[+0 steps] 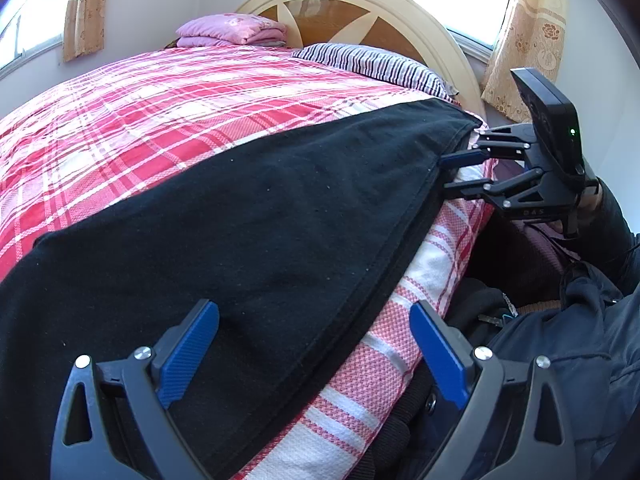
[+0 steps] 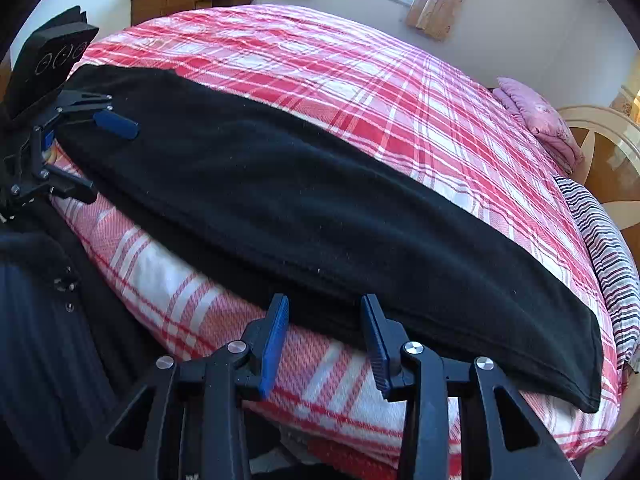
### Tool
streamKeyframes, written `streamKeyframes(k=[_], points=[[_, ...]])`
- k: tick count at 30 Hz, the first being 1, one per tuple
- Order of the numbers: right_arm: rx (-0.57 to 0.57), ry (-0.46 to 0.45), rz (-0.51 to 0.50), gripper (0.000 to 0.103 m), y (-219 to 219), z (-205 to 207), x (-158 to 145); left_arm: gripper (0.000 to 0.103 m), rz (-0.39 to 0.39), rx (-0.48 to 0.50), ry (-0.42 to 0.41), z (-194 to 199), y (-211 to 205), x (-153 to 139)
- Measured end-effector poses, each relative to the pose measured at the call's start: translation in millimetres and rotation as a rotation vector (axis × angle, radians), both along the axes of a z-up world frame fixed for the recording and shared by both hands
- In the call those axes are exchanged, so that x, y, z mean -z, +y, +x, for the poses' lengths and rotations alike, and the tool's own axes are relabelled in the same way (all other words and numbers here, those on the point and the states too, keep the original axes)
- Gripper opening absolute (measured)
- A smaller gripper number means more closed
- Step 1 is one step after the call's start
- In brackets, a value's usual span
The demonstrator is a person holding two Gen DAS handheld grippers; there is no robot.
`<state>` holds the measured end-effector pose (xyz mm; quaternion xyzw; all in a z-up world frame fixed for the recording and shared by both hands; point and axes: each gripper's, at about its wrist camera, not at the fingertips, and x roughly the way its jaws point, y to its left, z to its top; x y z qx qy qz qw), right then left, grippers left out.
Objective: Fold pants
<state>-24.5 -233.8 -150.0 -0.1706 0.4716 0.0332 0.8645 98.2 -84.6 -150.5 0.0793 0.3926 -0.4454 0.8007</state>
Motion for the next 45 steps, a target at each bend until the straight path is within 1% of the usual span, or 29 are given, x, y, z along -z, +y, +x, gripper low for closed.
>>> streamKeyframes(k=[4, 7, 8, 9, 11, 12, 16, 18, 22, 25, 27, 29, 31, 32, 35, 36, 37, 38, 40, 41, 42, 43, 44, 45], points=[[-0.015, -0.019, -0.034, 0.039, 7.4, 3.0, 0.1, 0.098, -0.002, 0.0, 0.002, 0.9, 0.4, 1.2], [-0.037, -0.042, -0.113, 0.039, 16.8, 6.7, 5.2, 0.098, -0.002, 0.001, 0.001, 0.6, 0.7, 1.3], [-0.043, -0.051, -0.132, 0.033, 19.4, 7.2, 6.6, 0.098, -0.002, 0.001, 0.001, 0.6, 0.7, 1.2], [-0.051, -0.056, -0.146, 0.021, 21.1, 7.3, 8.4, 0.098, -0.002, 0.001, 0.002, 0.7, 0.6, 1.2], [-0.053, -0.06, -0.136, 0.008, 20.1, 6.3, 7.3, 0.098, 0.0, 0.004, 0.002, 0.8, 1.3, 1.0], [-0.047, -0.067, -0.128, 0.005, 19.2, 5.5, 4.7, 0.098, -0.001, 0.004, 0.003, 0.8, 1.5, 0.9], [-0.037, -0.078, -0.069, 0.002, 13.4, -4.1, -8.3, 0.098, -0.005, 0.005, 0.008, 1.7, 4.0, -1.2], [-0.043, -0.078, -0.072, 0.002, 13.2, -9.2, -9.8, 0.098, -0.018, 0.012, 0.016, 2.0, 6.9, -3.7], [-0.042, -0.042, -0.081, 0.002, 14.1, -11.0, 4.2, 0.098, -0.036, 0.02, 0.028, 2.1, 9.5, -6.6], [-0.043, -0.042, -0.097, 0.002, 16.6, -9.8, 11.2, 0.098, -0.042, 0.024, 0.038, 1.8, 7.6, -5.9], [-0.068, -0.029, -0.121, 0.002, 20.5, -10.6, 9.1, 0.098, -0.053, 0.037, 0.055, 0.0, 4.5, -4.7], [-0.081, -0.041, -0.13, 0.003, 23.3, -13.9, 2.9, 0.098, -0.052, 0.062, 0.077, -2.1, 0.0, -1.1], [-0.074, -0.03, -0.064, 0.003, 19.4, -16.4, -4.0, 0.099, -0.045, 0.084, 0.084, -4.7, -2.5, 2.0], [-0.061, -0.041, -0.03, 0.003, 14.6, -17.0, -8.4, 0.101, -0.048, 0.088, 0.083, -5.2, -2.2, 2.2], [0.023, -0.089, 0.017, 0.004, -5.2, -14.2, -15.8, 0.102, -0.082, 0.088, 0.129, -1.8, 2.2, 1.8], [0.058, -0.103, 0.035, 0.004, -13.8, -12.1, -17.4, 0.102, -0.084, 0.082, 0.13, -1.0, 3.1, 0.5], [0.097, -0.113, 0.058, 0.004, -23.4, -9.2, -19.4, 0.102, -0.08, 0.065, 0.117, -0.5, 3.9, -1.7], [0.127, -0.12, 0.07, 0.004, -30.0, -6.4, -20.8, 0.102, -0.067, 0.039, 0.088, 0.0, 5.3, -5.8], [0.158, -0.134, 0.084, 0.005, -37.4, -0.8, -23.5, 0.102, -0.058, 0.005, 0.039, 1.8, 10.9, -14.1], [0.166, -0.143, 0.088, 0.008, -39.8, 2.8, -24.0, 0.102, -0.066, -0.024, 0.013, 4.0, 17.3, -20.0], [0.173, -0.148, 0.094, 0.02, -41.2, 4.6, -24.1, 0.102, -0.067, -0.052, -0.005, 6.5, 22.6, -23.3], [0.185, -0.147, 0.107, 0.03, -43.8, 7.8, -23.2, 0.102, -0.068, -0.082, -0.02, 9.8, 28.7, -26.1], [0.198, -0.144, 0.123, 0.045, -46.6, 9.3, -21.6, 0.102, -0.079, -0.114, -0.023, 13.7, 35.2, -27.5], [0.21, -0.14, 0.146, 0.046, -49.4, 11.4, -19.0, 0.102, -0.088, -0.144, -0.006, 18.8, 40.6, -25.8]])
